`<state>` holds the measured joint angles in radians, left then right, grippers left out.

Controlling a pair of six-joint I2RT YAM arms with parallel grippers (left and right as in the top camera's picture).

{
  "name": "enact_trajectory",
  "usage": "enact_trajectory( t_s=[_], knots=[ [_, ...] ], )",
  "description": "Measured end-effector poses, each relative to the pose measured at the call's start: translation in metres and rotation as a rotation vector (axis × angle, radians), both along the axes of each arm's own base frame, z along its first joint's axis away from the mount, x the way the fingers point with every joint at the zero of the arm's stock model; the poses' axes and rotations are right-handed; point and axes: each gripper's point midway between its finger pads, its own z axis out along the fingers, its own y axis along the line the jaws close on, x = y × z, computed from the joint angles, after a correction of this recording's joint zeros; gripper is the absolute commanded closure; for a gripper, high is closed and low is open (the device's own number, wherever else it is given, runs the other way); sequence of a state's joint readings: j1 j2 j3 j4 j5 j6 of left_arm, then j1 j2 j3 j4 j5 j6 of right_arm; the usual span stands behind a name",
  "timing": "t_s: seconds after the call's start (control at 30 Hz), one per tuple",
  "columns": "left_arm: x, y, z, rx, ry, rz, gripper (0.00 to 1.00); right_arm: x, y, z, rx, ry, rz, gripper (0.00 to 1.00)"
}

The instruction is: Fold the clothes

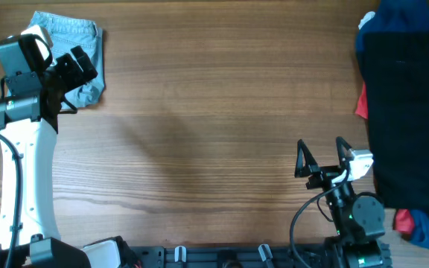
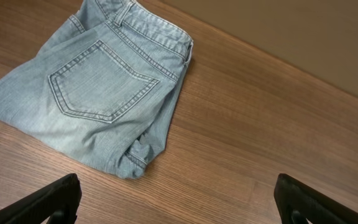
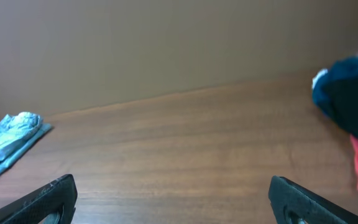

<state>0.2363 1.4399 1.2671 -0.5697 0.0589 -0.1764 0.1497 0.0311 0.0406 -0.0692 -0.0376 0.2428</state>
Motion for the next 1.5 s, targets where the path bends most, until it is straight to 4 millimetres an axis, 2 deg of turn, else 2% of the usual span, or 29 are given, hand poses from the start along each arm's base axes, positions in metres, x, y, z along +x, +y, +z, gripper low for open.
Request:
enact_trajectory(
  t_s=[0.77,0.9,0.97,1.07,1.17,1.23,1.33,1.4,1.43,1.5],
  knots=[
    [0.000,0.000,0.000,0.000,0.000,0.000,0.00,-0.001,0.001,0.003,-0.037,-0.019,0.009,0.00],
    [-0.005,-0.002,-0.004,-0.006,0.026,-0.001,0.00,-0.001,0.001,0.003,-0.037,-0.020,0.009,0.00],
    [-0.017,-0.005,-0.003,-0.012,0.052,-0.001,0.00,-0.001,0.001,0.003,-0.037,-0.019,0.009,0.00],
    [-0.038,-0.012,0.021,-0.002,0.012,-0.007,0.00,-0.001,0.001,0.003,-0.037,-0.020,0.009,0.00],
    [-0.069,-0.028,0.060,0.035,-0.181,-0.035,0.00,-0.001,0.001,0.003,-0.037,-0.020,0.009,0.00],
    [-0.090,-0.035,0.068,0.056,-0.298,-0.046,0.00,-0.001,0.001,0.003,-0.037,-0.022,0.010,0.00],
    [-0.130,-0.045,0.051,0.079,-0.412,-0.053,0.00,-0.001,0.001,0.003,-0.037,-0.023,0.010,0.00],
    [-0.149,-0.051,0.026,0.077,-0.429,-0.063,0.00,-0.001,0.001,0.003,-0.037,-0.023,0.009,0.01],
    [-0.160,-0.054,0.001,0.069,-0.422,-0.068,0.00,-0.001,0.001,0.003,-0.037,-0.023,0.010,0.01],
    [-0.170,-0.058,-0.031,0.042,-0.421,-0.062,0.00,-0.001,0.001,0.003,-0.040,-0.022,0.010,0.00]
  ],
)
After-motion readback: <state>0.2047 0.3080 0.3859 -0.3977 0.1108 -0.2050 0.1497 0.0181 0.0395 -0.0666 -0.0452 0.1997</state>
